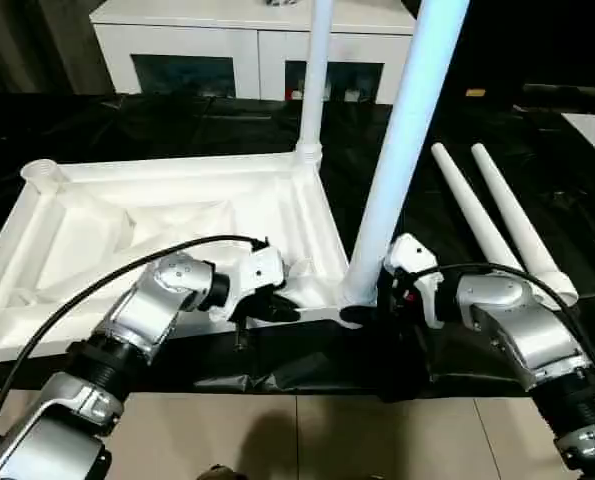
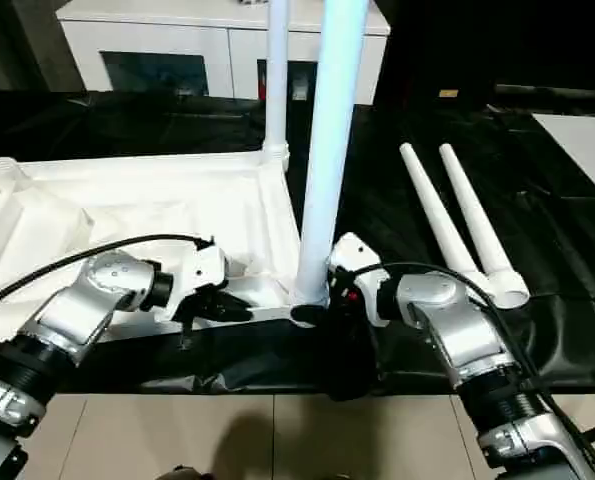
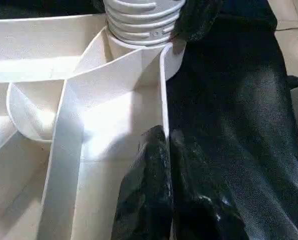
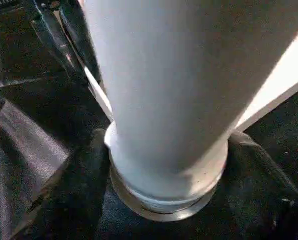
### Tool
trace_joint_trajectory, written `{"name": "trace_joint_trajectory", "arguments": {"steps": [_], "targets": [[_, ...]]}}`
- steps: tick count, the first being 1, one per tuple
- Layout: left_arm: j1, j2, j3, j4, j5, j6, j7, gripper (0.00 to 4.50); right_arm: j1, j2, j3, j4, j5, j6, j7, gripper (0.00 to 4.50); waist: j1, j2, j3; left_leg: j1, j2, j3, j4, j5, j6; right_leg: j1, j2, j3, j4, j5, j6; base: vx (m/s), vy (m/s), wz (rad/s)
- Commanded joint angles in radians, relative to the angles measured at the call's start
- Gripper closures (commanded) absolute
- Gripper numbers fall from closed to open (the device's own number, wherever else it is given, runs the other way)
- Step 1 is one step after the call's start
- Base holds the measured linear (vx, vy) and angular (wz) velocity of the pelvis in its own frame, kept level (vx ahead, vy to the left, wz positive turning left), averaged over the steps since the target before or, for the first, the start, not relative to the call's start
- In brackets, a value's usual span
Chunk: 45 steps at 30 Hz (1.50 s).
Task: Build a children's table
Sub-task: Rotate leg to tighten
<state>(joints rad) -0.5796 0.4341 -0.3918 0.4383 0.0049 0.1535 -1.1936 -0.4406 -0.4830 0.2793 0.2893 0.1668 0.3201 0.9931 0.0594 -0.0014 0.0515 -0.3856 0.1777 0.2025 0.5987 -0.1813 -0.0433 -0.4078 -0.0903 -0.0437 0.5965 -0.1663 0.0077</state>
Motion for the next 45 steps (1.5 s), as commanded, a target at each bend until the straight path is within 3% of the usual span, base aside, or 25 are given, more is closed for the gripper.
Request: {"name": "trace_joint_trajectory", "arguments": {"steps": [1,8,13,16,18,23,25,27,28,32,34,36,38,39,40,42,45], "targets": [[0.002,0.003,-0.019,-0.033,0.011,-0.001,-0.020,4.50,-0.015,0.004,-0.009,0.011,0.006,0.005,0.011,1.57,-0.002,-0.007,-0.069,0.025,0.053,-0.021,-0.071,-0.194,0.044,0.044,-0.052,0.036,-0.055,-0.175,-0.252,0.000,0.000,0.00],[0.008,0.005,-0.019,-0.036,0.011,0.004,-0.022,4.50,0.003,0.016,-0.015,0.009,0.009,0.001,0.012,1.78,-0.003,-0.006,-0.069,0.026,0.052,-0.021,-0.071,-0.199,0.043,0.044,-0.052,0.035,-0.055,-0.177,-0.255,0.000,0.000,0.00],[0.012,-0.001,-0.020,-0.030,0.017,0.004,-0.008,4.50,0.009,0.046,-0.051,0.030,0.028,0.005,-0.034,1.78,-0.004,-0.005,-0.069,0.024,0.052,-0.022,-0.071,-0.199,0.041,0.044,-0.052,0.035,-0.055,-0.181,-0.253,0.000,0.000,0.00],[0.009,-0.014,-0.013,-0.010,0.035,0.007,0.046,4.50,-0.001,0.089,-0.091,0.073,0.016,0.012,-0.145,1.78,-0.008,-0.004,-0.066,0.025,0.051,-0.022,-0.073,-0.224,0.028,0.040,-0.051,0.036,-0.059,-0.215,-0.249,0.000,0.000,0.00],[-0.005,-0.047,0.007,0.031,0.051,0.020,0.134,4.50,-0.006,0.150,-0.139,0.108,0.006,0.028,-0.291,1.78,-0.016,-0.004,-0.064,0.028,0.049,-0.024,-0.076,-0.272,-0.003,0.036,-0.051,0.036,-0.067,-0.292,-0.228,0.000,0.000,0.00],[-0.062,-0.157,0.065,0.144,0.049,0.059,0.325,4.50,-0.007,0.295,-0.220,0.180,-0.039,0.010,-0.613,1.78,-0.031,-0.004,-0.063,0.029,0.045,-0.029,-0.080,-0.323,-0.031,0.029,-0.050,0.034,-0.080,-0.381,-0.187,0.000,0.000,0.00],[-0.098,-0.210,0.087,0.204,0.061,0.071,0.434,4.50,-0.020,0.357,-0.252,0.233,-0.047,-0.008,-0.747,1.78,-0.034,-0.001,-0.063,0.029,0.043,-0.030,-0.079,-0.333,-0.037,0.027,-0.052,0.034,-0.081,-0.387,-0.182,0.000,0.000,0.00],[-0.115,-0.235,0.101,0.231,0.065,0.077,0.488,4.50,-0.032,0.385,-0.268,0.271,-0.053,-0.025,-0.822,1.78,-0.034,-0.004,-0.064,0.031,0.042,-0.032,-0.080,-0.348,-0.038,0.028,-0.051,0.032,-0.086,-0.405,-0.174,0.000,0.000,0.00],[-0.137,-0.267,0.116,0.266,0.071,0.080,0.552,4.50,-0.050,0.421,-0.286,0.321,-0.065,-0.047,-0.922,1.78,-0.037,0.003,-0.065,0.030,0.041,-0.030,-0.079,-0.336,-0.040,0.024,-0.052,0.034,-0.086,-0.380,-0.178,0.000,0.000,0.00],[-0.175,-0.323,0.136,0.335,0.086,0.060,0.659,4.50,-0.091,0.499,-0.308,0.429,-0.084,-0.096,-1.091,1.78,-0.037,0.005,-0.066,0.032,0.040,-0.031,-0.080,-0.348,-0.037,0.025,-0.050,0.031,-0.087,-0.361,-0.175,0.000,0.000,0.00],[-0.187,-0.335,0.134,0.356,0.090,0.049,0.675,4.50,-0.106,0.525,-0.284,0.453,-0.106,-0.116,-1.088,1.78,-0.036,0.003,-0.066,0.031,0.040,-0.030,-0.081,-0.351,-0.028,0.025,-0.049,0.032,-0.085,-0.333,-0.176,0.000,0.000,0.00],[-0.190,-0.333,0.132,0.361,0.090,0.042,0.672,4.50,-0.110,0.536,-0.273,0.445,-0.106,-0.145,-1.050,1.22,-0.035,0.003,-0.067,0.028,0.041,-0.030,-0.083,-0.337,-0.021,0.030,-0.048,0.032,-0.082,-0.304,-0.177,0.000,0.000,0.00],[-0.186,-0.321,0.129,0.358,0.091,0.033,0.651,4.50,-0.108,0.534,-0.267,0.412,-0.094,-0.190,-0.986,1.03,-0.032,-0.002,-0.068,0.025,0.042,-0.029,-0.082,-0.320,-0.007,0.034,-0.050,0.032,-0.079,-0.276,-0.183,0.000,0.000,0.00],[-0.183,-0.317,0.127,0.358,0.093,0.028,0.642,4.50,-0.107,0.531,-0.267,0.401,-0.089,-0.205,-0.972,1.03,-0.033,0.000,-0.068,0.020,0.041,-0.030,-0.083,-0.311,0.002,0.037,-0.050,0.032,-0.077,-0.263,-0.185,0.000,0.000,0.00],[-0.182,-0.313,0.126,0.359,0.093,0.024,0.638,4.50,-0.108,0.529,-0.268,0.398,-0.087,-0.215,-0.971,0.73,-0.038,-0.001,-0.069,0.013,0.041,-0.032,-0.083,-0.291,0.008,0.045,-0.054,0.030,-0.075,-0.257,-0.183,0.000,0.000,0.00],[-0.172,-0.296,0.117,0.346,0.099,0.014,0.615,4.50,-0.102,0.511,-0.265,0.368,-0.083,-0.215,-0.948,0.65,-0.041,-0.002,-0.070,0.018,0.041,-0.029,-0.080,-0.272,0.019,0.041,-0.050,0.030,-0.074,-0.239,-0.198,0.000,0.000,0.00],[-0.142,-0.256,0.105,0.303,0.100,0.008,0.559,4.50,-0.061,0.433,-0.239,0.237,-0.078,-0.167,-0.839,0.31,-0.037,-0.001,-0.072,0.018,0.043,-0.027,-0.077,-0.231,0.039,0.045,-0.050,0.032,-0.068,-0.181,-0.212,0.000,0.000,0.00]]}}
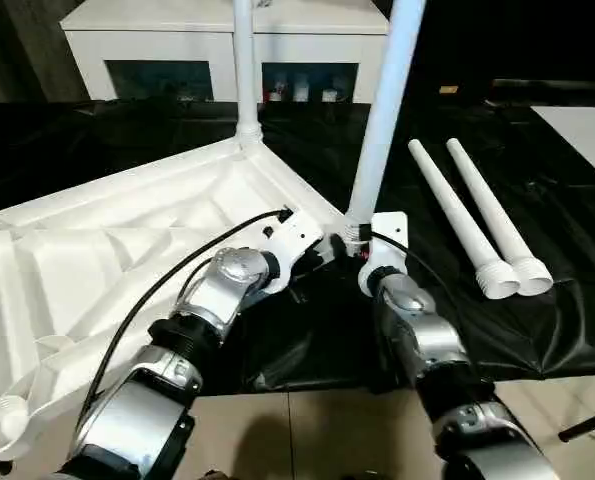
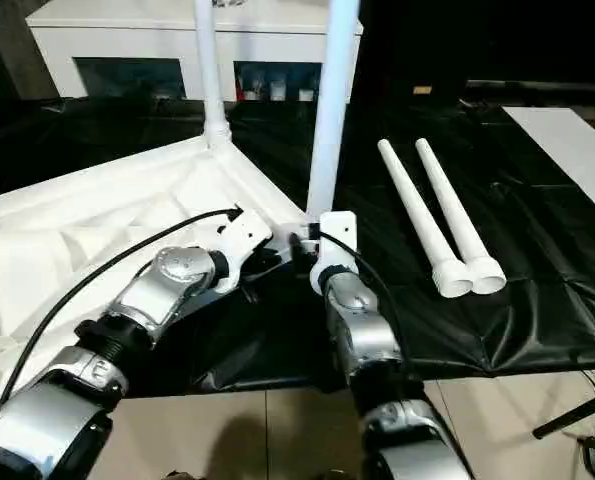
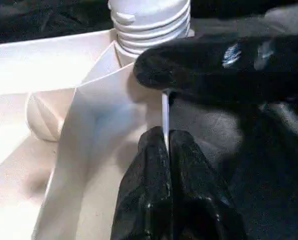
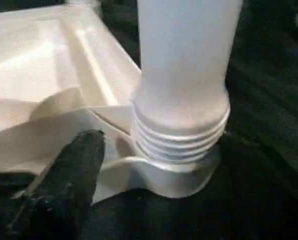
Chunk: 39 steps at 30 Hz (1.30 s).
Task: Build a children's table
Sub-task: Rotate leg to tighten
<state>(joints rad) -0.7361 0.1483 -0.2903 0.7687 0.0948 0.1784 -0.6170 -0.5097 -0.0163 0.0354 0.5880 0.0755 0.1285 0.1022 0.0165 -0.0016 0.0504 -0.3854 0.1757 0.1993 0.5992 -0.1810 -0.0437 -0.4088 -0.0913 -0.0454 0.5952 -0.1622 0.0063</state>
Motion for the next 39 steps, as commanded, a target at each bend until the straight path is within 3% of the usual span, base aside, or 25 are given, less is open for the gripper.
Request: {"name": "trace_joint_trajectory", "arguments": {"steps": [1,3,4,5,9,11,14,18,19,20,29,39], "targets": [[0.021,0.037,0.000,-0.035,0.010,-0.016,-0.029,4.50,0.019,-0.054,0.013,-0.089,0.016,0.037,0.084,0.31,0.008,-0.002,-0.071,0.016,0.046,-0.024,-0.076,-0.206,0.053,0.051,-0.047,0.032,-0.062,-0.149,-0.218,0.000,0.000,0.00],[0.030,0.047,-0.005,-0.044,0.010,-0.021,-0.048,4.50,0.036,-0.085,0.023,-0.127,0.022,0.054,0.145,0.31,0.008,-0.001,-0.073,0.014,0.046,-0.023,-0.072,-0.174,0.069,0.053,-0.048,0.033,-0.057,-0.104,-0.234,0.000,0.000,0.00],[0.058,0.080,-0.027,-0.074,0.005,-0.053,-0.135,4.50,0.075,-0.179,0.048,-0.219,0.046,0.074,0.313,0.31,0.009,0.000,-0.071,0.015,0.045,-0.023,-0.073,-0.179,0.080,0.055,-0.047,0.032,-0.058,-0.102,-0.242,0.000,0.000,0.00],[0.059,0.080,-0.027,-0.075,0.005,-0.053,-0.137,4.50,0.075,-0.180,0.048,-0.220,0.047,0.074,0.315,0.31,0.011,0.001,-0.072,0.015,0.049,-0.023,-0.071,-0.178,0.088,0.056,-0.048,0.034,-0.057,-0.088,-0.245,0.000,0.000,0.00],[0.108,0.154,-0.072,-0.163,-0.030,-0.079,-0.340,4.50,0.111,-0.331,0.100,-0.331,0.118,0.126,0.597,0.31,0.013,0.004,-0.070,0.020,0.050,-0.021,-0.070,-0.199,0.092,0.055,-0.048,0.033,-0.058,-0.099,-0.272,0.000,0.000,0.00],[0.121,0.184,-0.092,-0.195,-0.039,-0.093,-0.411,4.50,0.120,-0.373,0.119,-0.354,0.151,0.148,0.695,0.31,0.016,0.011,-0.067,0.024,0.054,-0.021,-0.073,-0.227,0.084,0.050,-0.049,0.035,-0.059,-0.125,-0.277,0.000,0.000,0.00],[0.140,0.219,-0.113,-0.253,-0.061,-0.078,-0.498,4.50,0.127,-0.423,0.163,-0.359,0.138,0.129,0.801,0.31,0.020,0.010,-0.062,0.032,0.059,-0.020,-0.079,-0.294,0.041,0.039,-0.049,0.037,-0.065,-0.195,-0.273,0.000,0.000,0.00],[0.146,0.227,-0.115,-0.289,-0.076,-0.049,-0.545,4.50,0.101,-0.431,0.176,-0.303,0.116,0.137,0.838,0.31,0.024,0.006,-0.060,0.036,0.056,-0.020,-0.080,-0.321,0.012,0.035,-0.050,0.039,-0.070,-0.255,-0.258,0.000,0.000,0.00],[0.148,0.231,-0.116,-0.295,-0.072,-0.049,-0.548,4.50,0.092,-0.433,0.183,-0.288,0.105,0.133,0.841,0.31,0.024,0.001,-0.060,0.035,0.057,-0.020,-0.080,-0.321,0.011,0.035,-0.050,0.039,-0.070,-0.261,-0.255,0.000,0.000,0.00],[0.148,0.231,-0.116,-0.295,-0.072,-0.049,-0.548,4.50,0.092,-0.433,0.183,-0.288,0.105,0.133,0.841,0.31,0.026,0.004,-0.060,0.035,0.056,-0.020,-0.080,-0.318,0.009,0.035,-0.051,0.040,-0.071,-0.270,-0.250,0.000,0.000,0.00],[0.158,0.243,-0.110,-0.324,-0.073,-0.029,-0.556,4.50,0.042,-0.405,0.177,-0.198,0.101,0.128,0.839,0.31,0.029,0.000,-0.065,0.025,0.054,-0.021,-0.078,-0.247,0.026,0.043,-0.052,0.037,-0.062,-0.216,-0.248,0.000,0.000,0.00],[0.164,0.248,-0.108,-0.338,-0.073,-0.013,-0.562,4.50,0.030,-0.396,0.161,-0.155,0.112,0.113,0.854,1.21,0.026,0.000,-0.065,0.024,0.054,-0.021,-0.077,-0.252,0.028,0.044,-0.052,0.037,-0.062,-0.226,-0.251,0.000,0.000,0.00]]}}
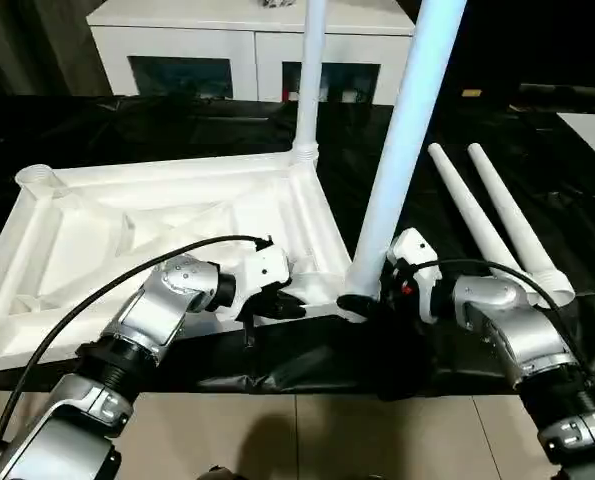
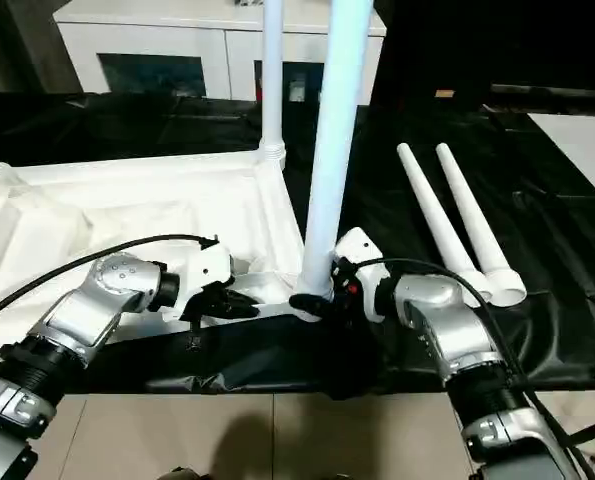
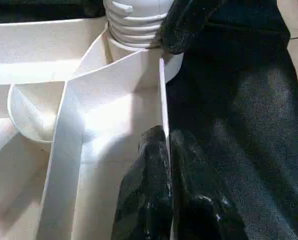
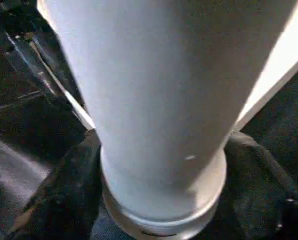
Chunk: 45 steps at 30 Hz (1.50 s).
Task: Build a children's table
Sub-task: Rotate leg to tighten
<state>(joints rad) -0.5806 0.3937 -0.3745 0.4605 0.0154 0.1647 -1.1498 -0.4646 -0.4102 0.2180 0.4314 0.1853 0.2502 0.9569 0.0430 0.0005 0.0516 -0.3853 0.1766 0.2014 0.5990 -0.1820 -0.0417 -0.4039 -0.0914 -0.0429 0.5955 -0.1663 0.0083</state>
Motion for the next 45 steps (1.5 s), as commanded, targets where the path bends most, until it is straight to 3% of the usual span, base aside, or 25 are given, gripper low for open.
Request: {"name": "trace_joint_trajectory", "arguments": {"steps": [1,10,16,17,22,26,27,31,33,37,38,40,43,44,45], "targets": [[0.008,0.002,-0.024,-0.031,0.006,0.001,-0.030,4.50,-0.015,-0.002,-0.023,0.003,0.003,-0.010,0.001,1.41,-0.002,0.000,-0.067,0.025,0.054,-0.023,-0.077,-0.251,0.026,0.039,-0.051,0.034,-0.063,-0.219,-0.254,0.000,0.000,0.00],[0.012,0.004,-0.027,-0.031,0.005,0.012,-0.038,4.50,0.005,0.011,-0.036,-0.007,0.021,0.002,0.005,1.75,-0.001,0.000,-0.068,0.025,0.053,-0.022,-0.076,-0.235,0.032,0.040,-0.050,0.034,-0.060,-0.189,-0.265,0.000,0.000,0.00],[-0.023,-0.050,-0.005,0.051,0.044,-0.014,0.101,4.50,0.001,0.110,-0.091,0.094,-0.042,-0.010,-0.286,1.76,-0.013,0.000,-0.065,0.025,0.050,-0.024,-0.079,-0.271,0.003,0.035,-0.051,0.034,-0.068,-0.265,-0.244,0.000,0.000,0.00],[-0.049,-0.086,0.009,0.096,0.052,-0.009,0.166,4.50,0.003,0.152,-0.114,0.124,-0.060,0.001,-0.414,1.76,-0.016,-0.001,-0.064,0.027,0.050,-0.026,-0.081,-0.295,-0.010,0.033,-0.050,0.034,-0.071,-0.302,-0.230,0.000,0.000,0.00],[-0.124,-0.177,0.039,0.216,0.073,0.012,0.335,4.50,-0.008,0.252,-0.167,0.196,-0.090,0.034,-0.685,1.77,-0.021,0.001,-0.062,0.034,0.046,-0.030,-0.084,-0.359,-0.042,0.021,-0.050,0.033,-0.084,-0.391,-0.189,0.000,0.000,0.00],[-0.157,-0.216,0.057,0.278,0.086,0.018,0.430,4.50,-0.031,0.292,-0.172,0.239,-0.106,0.029,-0.776,1.77,-0.021,-0.001,-0.061,0.032,0.044,-0.030,-0.083,-0.372,-0.036,0.020,-0.051,0.033,-0.089,-0.400,-0.178,0.000,0.000,0.00],[-0.202,-0.270,0.091,0.362,0.089,0.014,0.549,4.50,-0.077,0.352,-0.189,0.315,-0.116,0.012,-0.903,1.77,-0.025,0.006,-0.061,0.036,0.042,-0.027,-0.081,-0.376,-0.035,0.012,-0.052,0.036,-0.092,-0.402,-0.185,0.000,0.000,0.00],[-0.248,-0.314,0.097,0.445,0.101,-0.033,0.629,4.50,-0.140,0.422,-0.223,0.405,-0.107,-0.026,-1.027,1.77,-0.022,0.002,-0.062,0.040,0.041,-0.033,-0.083,-0.412,-0.043,0.014,-0.050,0.030,-0.098,-0.430,-0.165,0.000,0.000,0.00],[-0.259,-0.322,0.093,0.459,0.102,-0.059,0.628,4.50,-0.148,0.431,-0.226,0.406,-0.118,-0.053,-1.049,1.22,-0.021,0.001,-0.063,0.034,0.042,-0.033,-0.085,-0.400,-0.035,0.017,-0.052,0.030,-0.097,-0.415,-0.157,0.000,0.000,0.00],[-0.263,-0.322,0.093,0.468,0.104,-0.079,0.607,4.50,-0.141,0.414,-0.241,0.388,-0.131,-0.088,-1.079,0.86,-0.023,0.002,-0.068,0.018,0.042,-0.033,-0.089,-0.331,-0.021,0.033,-0.050,0.030,-0.081,-0.306,-0.169,0.000,0.000,0.00],[-0.265,-0.322,0.092,0.477,0.107,-0.098,0.603,4.50,-0.141,0.403,-0.244,0.383,-0.140,-0.090,-1.094,0.74,-0.021,0.001,-0.069,0.024,0.042,-0.029,-0.086,-0.321,-0.015,0.029,-0.049,0.032,-0.081,-0.281,-0.179,0.000,0.000,0.00],[-0.271,-0.324,0.091,0.494,0.109,-0.123,0.601,4.50,-0.144,0.391,-0.247,0.380,-0.150,-0.098,-1.110,0.66,-0.022,0.000,-0.069,0.023,0.040,-0.026,-0.083,-0.312,-0.006,0.030,-0.049,0.032,-0.082,-0.271,-0.188,0.000,0.000,0.00],[-0.274,-0.330,0.110,0.505,0.095,-0.180,0.616,4.50,-0.090,0.354,-0.242,0.233,-0.159,-0.072,-1.084,0.66,-0.013,-0.004,-0.069,0.026,0.042,-0.022,-0.081,-0.280,0.017,0.031,-0.049,0.035,-0.081,-0.239,-0.193,0.000,0.000,0.00],[-0.278,-0.335,0.123,0.509,0.083,-0.190,0.621,4.22,-0.073,0.348,-0.240,0.192,-0.155,-0.065,-1.067,0.63,-0.008,-0.003,-0.069,0.027,0.042,-0.021,-0.080,-0.269,0.023,0.033,-0.048,0.035,-0.081,-0.227,-0.191,0.000,0.000,0.00],[-0.281,-0.338,0.131,0.514,0.076,-0.195,0.623,4.22,-0.066,0.347,-0.240,0.176,-0.156,-0.064,-1.060,0.63,-0.005,-0.004,-0.071,0.026,0.043,-0.021,-0.078,-0.244,0.033,0.034,-0.049,0.036,-0.075,-0.192,-0.200,0.000,0.000,0.00]]}}
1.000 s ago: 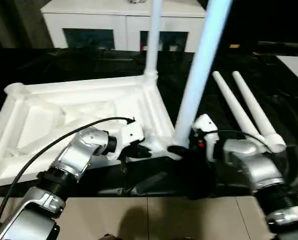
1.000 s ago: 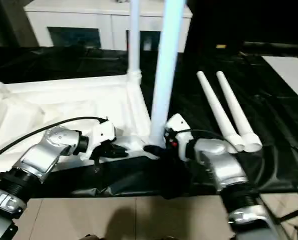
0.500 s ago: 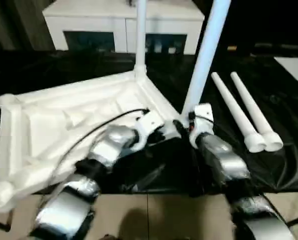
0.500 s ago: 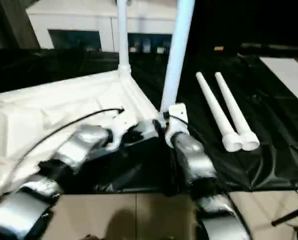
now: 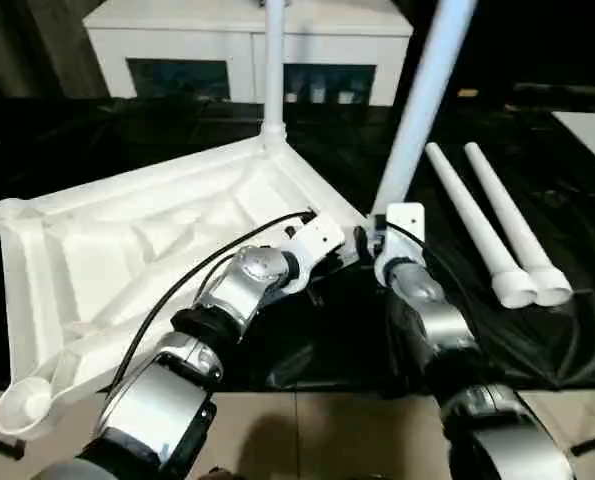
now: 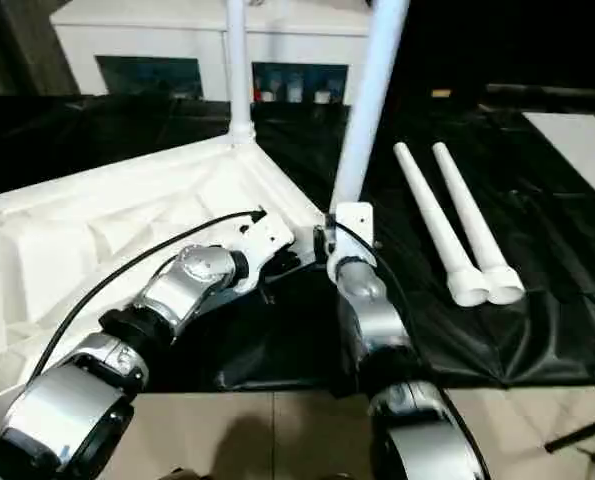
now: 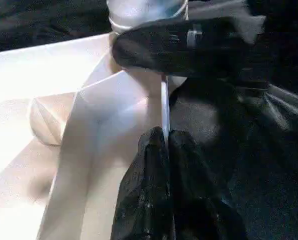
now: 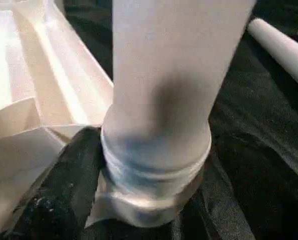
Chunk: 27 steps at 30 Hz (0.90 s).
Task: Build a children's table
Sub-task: Rotate leg to tighten
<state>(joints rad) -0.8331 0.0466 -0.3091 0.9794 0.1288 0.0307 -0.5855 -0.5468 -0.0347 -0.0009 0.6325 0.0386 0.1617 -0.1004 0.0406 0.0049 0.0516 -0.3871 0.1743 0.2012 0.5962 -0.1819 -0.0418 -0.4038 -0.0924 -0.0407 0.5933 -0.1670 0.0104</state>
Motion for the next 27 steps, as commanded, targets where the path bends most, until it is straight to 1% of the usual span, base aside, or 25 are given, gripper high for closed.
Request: {"name": "trace_joint_trajectory", "arguments": {"steps": [1,2,3,4,6,7,8,9,10,11,12,13,14,15,16,17,18,19,20,21,23,24,25,26,27], "targets": [[-0.030,0.009,0.074,-0.013,-0.047,-0.062,0.058,4.05,0.039,-0.033,-0.015,-0.068,-0.002,0.038,0.030,0.62,-0.003,-0.009,-0.071,0.024,0.046,-0.022,-0.076,-0.228,0.038,0.038,-0.049,0.033,-0.070,-0.177,-0.207,0.000,0.000,0.00],[-0.030,0.009,0.079,-0.019,-0.053,-0.059,0.053,3.94,0.048,-0.036,-0.012,-0.084,0.000,0.046,0.041,0.62,0.000,-0.002,-0.074,0.022,0.046,-0.022,-0.073,-0.202,0.049,0.041,-0.051,0.031,-0.067,-0.151,-0.220,0.000,0.000,0.00],[-0.029,0.010,0.086,-0.028,-0.061,-0.054,0.045,3.91,0.061,-0.040,-0.007,-0.107,0.002,0.057,0.057,0.62,0.000,-0.003,-0.074,0.020,0.046,-0.023,-0.073,-0.186,0.054,0.045,-0.049,0.031,-0.063,-0.126,-0.226,0.000,0.000,0.00],[-0.022,0.015,0.097,-0.060,-0.078,-0.044,0.023,3.86,0.089,-0.053,0.011,-0.155,0.007,0.076,0.097,0.62,0.000,0.001,-0.072,0.018,0.048,-0.024,-0.074,-0.171,0.061,0.046,-0.048,0.029,-0.061,-0.094,-0.236,0.000,0.000,0.00],[0.000,0.033,0.117,-0.131,-0.100,-0.025,-0.003,3.78,0.132,-0.073,0.043,-0.233,0.014,0.108,0.151,0.62,-0.001,0.006,-0.072,0.020,0.049,-0.024,-0.073,-0.177,0.071,0.047,-0.047,0.028,-0.059,-0.077,-0.249,0.000,0.000,0.00],[0.021,0.048,0.135,-0.190,-0.117,0.004,-0.010,3.67,0.152,-0.085,0.057,-0.272,0.020,0.125,0.180,0.62,-0.001,0.006,-0.072,0.020,0.049,-0.024,-0.073,-0.177,0.071,0.047,-0.047,0.028,-0.059,-0.077,-0.249,0.000,0.000,0.00],[0.067,0.090,0.168,-0.306,-0.133,0.047,-0.003,3.50,0.181,-0.100,0.076,-0.330,0.031,0.147,0.223,0.62,-0.003,0.008,-0.071,0.016,0.052,-0.025,-0.074,-0.184,0.070,0.051,-0.049,0.028,-0.055,-0.069,-0.263,0.000,0.000,0.00],[0.067,0.090,0.168,-0.306,-0.133,0.047,-0.003,3.50,0.181,-0.100,0.076,-0.330,0.031,0.147,0.223,0.62,-0.007,0.006,-0.071,0.013,0.053,-0.026,-0.074,-0.181,0.072,0.054,-0.049,0.028,-0.052,-0.060,-0.268,0.000,0.000,0.00],[0.078,0.100,0.175,-0.329,-0.134,0.056,0.001,3.47,0.187,-0.101,0.077,-0.342,0.034,0.152,0.230,0.62,-0.011,0.007,-0.071,0.013,0.048,-0.024,-0.072,-0.180,0.076,0.051,-0.046,0.028,-0.054,-0.070,-0.264,0.000,0.000,0.00],[0.121,0.159,0.206,-0.413,-0.115,0.099,0.043,3.32,0.201,-0.113,0.099,-0.372,0.041,0.160,0.281,0.62,-0.014,0.008,-0.072,0.015,0.052,-0.026,-0.073,-0.190,0.072,0.052,-0.047,0.028,-0.052,-0.082,-0.268,0.000,0.000,0.00],[0.142,0.194,0.235,-0.443,-0.097,0.128,0.090,3.19,0.205,-0.118,0.112,-0.384,0.041,0.166,0.307,0.62,-0.017,0.013,-0.069,0.015,0.051,-0.026,-0.075,-0.209,0.065,0.048,-0.044,0.028,-0.054,-0.106,-0.261,0.000,0.000,0.00],[0.143,0.196,0.237,-0.445,-0.096,0.130,0.093,3.10,0.205,-0.118,0.113,-0.385,0.041,0.166,0.308,0.62,-0.021,0.013,-0.067,0.015,0.052,-0.026,-0.077,-0.222,0.060,0.047,-0.042,0.029,-0.056,-0.120,-0.256,0.000,0.000,0.00],[0.159,0.221,0.263,-0.467,-0.084,0.153,0.132,3.10,0.208,-0.120,0.123,-0.394,0.041,0.171,0.327,0.62,-0.025,0.016,-0.066,0.021,0.051,-0.026,-0.078,-0.246,0.043,0.043,-0.040,0.029,-0.059,-0.156,-0.246,0.000,0.000,0.00],[0.172,0.237,0.281,-0.487,-0.079,0.174,0.156,2.99,0.214,-0.122,0.129,-0.410,0.041,0.182,0.339,0.62,-0.026,0.018,-0.065,0.022,0.052,-0.026,-0.079,-0.258,0.033,0.041,-0.038,0.029,-0.060,-0.170,-0.242,0.000,0.000,0.00],[0.193,0.265,0.330,-0.510,-0.067,0.198,0.219,2.89,0.215,-0.122,0.137,-0.416,0.044,0.186,0.354,0.62,-0.027,0.013,-0.063,0.025,0.052,-0.025,-0.080,-0.279,0.017,0.036,-0.037,0.030,-0.065,-0.198,-0.233,0.000,0.000,0.00],[0.226,0.301,0.407,-0.533,-0.049,0.221,0.320,2.73,0.211,-0.120,0.149,-0.417,0.042,0.194,0.368,0.62,-0.028,0.015,-0.063,0.025,0.053,-0.027,-0.081,-0.291,0.004,0.035,-0.037,0.030,-0.062,-0.201,-0.232,0.000,0.000,0.00],[0.240,0.315,0.438,-0.543,-0.042,0.231,0.360,2.73,0.210,-0.120,0.154,-0.418,0.041,0.197,0.373,0.62,-0.031,0.017,-0.061,0.022,0.053,-0.030,-0.084,-0.299,-0.003,0.036,-0.036,0.029,-0.060,-0.203,-0.224,0.000,0.000,0.00],[0.262,0.333,0.467,-0.562,-0.037,0.250,0.390,2.65,0.207,-0.117,0.158,-0.418,0.038,0.201,0.376,0.62,-0.033,0.014,-0.062,0.022,0.050,-0.029,-0.083,-0.299,-0.004,0.036,-0.035,0.029,-0.062,-0.212,-0.217,0.000,0.000,0.00],[0.280,0.343,0.467,-0.573,-0.035,0.253,0.378,2.54,0.204,-0.114,0.159,-0.415,0.040,0.204,0.379,0.62,-0.035,0.005,-0.062,0.024,0.051,-0.029,-0.084,-0.298,-0.007,0.032,-0.035,0.030,-0.064,-0.219,-0.210,0.000,0.000,0.00],[0.298,0.355,0.466,-0.584,-0.033,0.257,0.365,2.44,0.201,-0.111,0.161,-0.411,0.041,0.207,0.382,0.62,-0.032,0.010,-0.063,0.025,0.052,-0.031,-0.083,-0.293,-0.008,0.032,-0.039,0.030,-0.061,-0.221,-0.211,0.000,0.000,0.00],[0.369,0.383,0.436,-0.654,-0.044,0.311,0.284,2.30,0.185,-0.103,0.173,-0.394,0.043,0.218,0.401,0.62,-0.029,0.017,-0.062,0.030,0.055,-0.029,-0.085,-0.291,-0.018,0.023,-0.036,0.033,-0.061,-0.209,-0.213,0.000,0.000,0.00],[0.369,0.383,0.436,-0.654,-0.044,0.311,0.284,2.19,0.185,-0.103,0.173,-0.394,0.043,0.218,0.401,0.62,-0.029,0.017,-0.062,0.030,0.055,-0.029,-0.085,-0.291,-0.018,0.023,-0.036,0.033,-0.061,-0.209,-0.213,0.000,0.000,0.00],[0.384,0.390,0.421,-0.684,-0.044,0.334,0.261,2.19,0.178,-0.105,0.182,-0.389,0.031,0.219,0.402,0.62,-0.018,0.013,-0.063,0.033,0.054,-0.025,-0.084,-0.281,-0.019,0.021,-0.037,0.035,-0.058,-0.188,-0.216,0.000,0.000,0.00],[0.401,0.393,0.412,-0.729,-0.068,0.364,0.223,2.06,0.171,-0.105,0.187,-0.386,0.024,0.222,0.407,0.62,-0.011,0.010,-0.063,0.031,0.054,-0.024,-0.084,-0.263,-0.018,0.021,-0.036,0.035,-0.057,-0.169,-0.214,0.000,0.000,0.00],[0.409,0.394,0.409,-0.752,-0.087,0.371,0.198,2.06,0.167,-0.104,0.188,-0.384,0.023,0.224,0.410,0.62,-0.007,0.012,-0.065,0.032,0.056,-0.025,-0.084,-0.250,-0.022,0.024,-0.040,0.035,-0.052,-0.153,-0.219,0.000,0.000,0.00]]}}
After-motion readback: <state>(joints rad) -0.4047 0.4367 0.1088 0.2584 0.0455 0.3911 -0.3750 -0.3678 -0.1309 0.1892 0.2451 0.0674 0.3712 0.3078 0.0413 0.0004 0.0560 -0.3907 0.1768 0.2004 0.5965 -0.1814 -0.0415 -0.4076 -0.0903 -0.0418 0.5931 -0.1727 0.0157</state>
